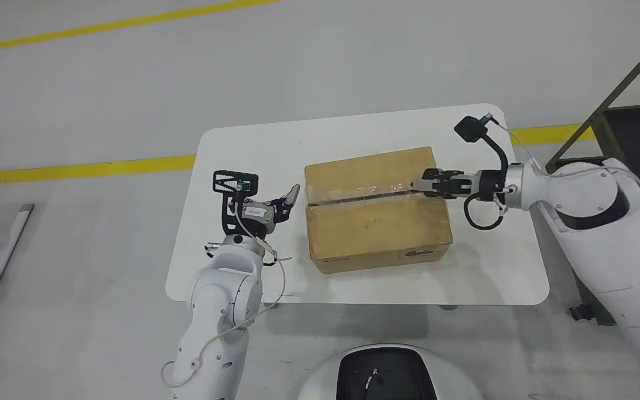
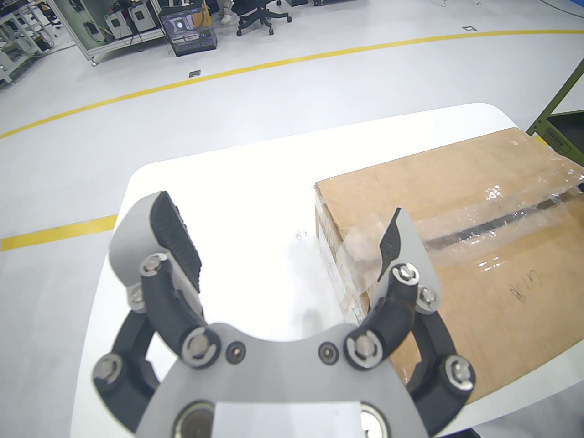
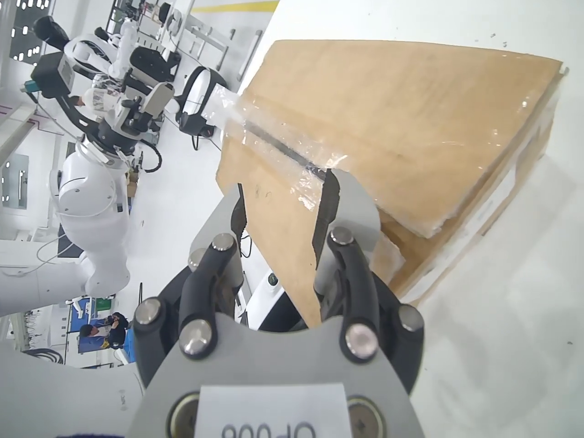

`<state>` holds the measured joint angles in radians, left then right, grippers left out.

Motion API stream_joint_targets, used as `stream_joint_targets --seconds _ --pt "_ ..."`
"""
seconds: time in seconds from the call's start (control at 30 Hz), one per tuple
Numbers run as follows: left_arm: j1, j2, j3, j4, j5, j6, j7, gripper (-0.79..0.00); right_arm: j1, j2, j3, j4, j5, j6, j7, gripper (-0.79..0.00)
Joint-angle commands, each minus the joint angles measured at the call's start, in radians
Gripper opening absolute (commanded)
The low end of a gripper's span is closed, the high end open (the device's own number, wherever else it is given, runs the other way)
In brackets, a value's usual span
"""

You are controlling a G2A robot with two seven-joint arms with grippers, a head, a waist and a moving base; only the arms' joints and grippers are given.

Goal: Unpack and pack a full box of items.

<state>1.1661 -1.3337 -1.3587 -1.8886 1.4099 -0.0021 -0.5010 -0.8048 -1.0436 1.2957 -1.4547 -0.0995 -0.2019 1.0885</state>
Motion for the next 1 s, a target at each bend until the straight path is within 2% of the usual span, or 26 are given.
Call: stream_joint_targets --seconds 0.0,0.97 --pt "0.000 0.000 0.000 0.000 0.000 0.000 0.000 0.000 0.003 0.000 -0.006 0.011 0.000 0.002 -0.005 -0.419" --pt "0.000 0.000 0.000 0.000 0.000 0.000 0.000 0.000 0.137 -0.020 -0.178 0.127 -0.101 0.007 -0.015 -0.431"
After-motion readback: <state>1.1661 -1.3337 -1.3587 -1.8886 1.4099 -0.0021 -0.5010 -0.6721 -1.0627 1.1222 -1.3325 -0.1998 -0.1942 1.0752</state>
